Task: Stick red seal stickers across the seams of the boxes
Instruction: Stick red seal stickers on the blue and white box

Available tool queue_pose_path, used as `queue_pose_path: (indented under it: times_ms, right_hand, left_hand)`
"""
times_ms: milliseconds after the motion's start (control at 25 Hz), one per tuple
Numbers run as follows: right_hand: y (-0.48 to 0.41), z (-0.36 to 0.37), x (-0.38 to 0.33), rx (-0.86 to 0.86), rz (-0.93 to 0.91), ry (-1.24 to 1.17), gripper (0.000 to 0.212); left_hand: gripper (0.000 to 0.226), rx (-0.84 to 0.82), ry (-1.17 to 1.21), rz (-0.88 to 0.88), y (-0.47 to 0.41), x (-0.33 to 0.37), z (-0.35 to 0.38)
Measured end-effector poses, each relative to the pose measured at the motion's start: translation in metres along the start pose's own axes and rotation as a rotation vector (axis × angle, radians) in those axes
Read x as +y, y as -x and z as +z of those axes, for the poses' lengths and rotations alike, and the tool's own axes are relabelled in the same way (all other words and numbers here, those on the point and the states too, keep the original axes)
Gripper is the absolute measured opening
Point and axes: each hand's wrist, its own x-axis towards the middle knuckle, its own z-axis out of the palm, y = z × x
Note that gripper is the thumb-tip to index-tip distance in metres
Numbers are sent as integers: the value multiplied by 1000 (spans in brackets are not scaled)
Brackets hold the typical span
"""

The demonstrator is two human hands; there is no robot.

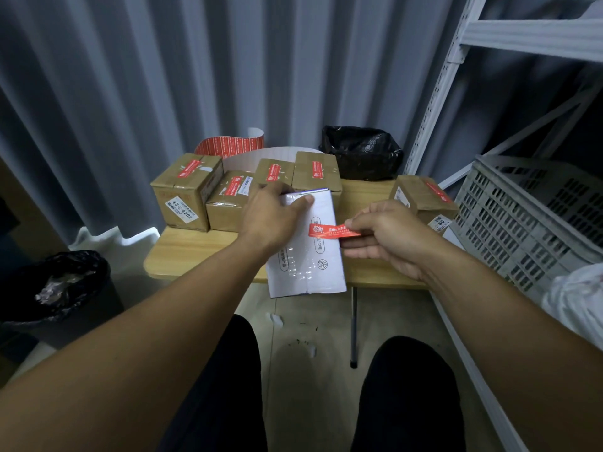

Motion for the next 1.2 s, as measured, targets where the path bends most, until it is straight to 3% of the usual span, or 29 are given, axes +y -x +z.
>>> queue_pose_path:
  times_ms: [1000,1200]
  right_hand:
    - [3,1,13,-129,-50,22,13]
    - [8,6,13,27,-290,341,14]
  left_hand:
    - [28,13,42,-67,-2,-4,-2]
    - [24,16,48,-75,-5,-4,-3]
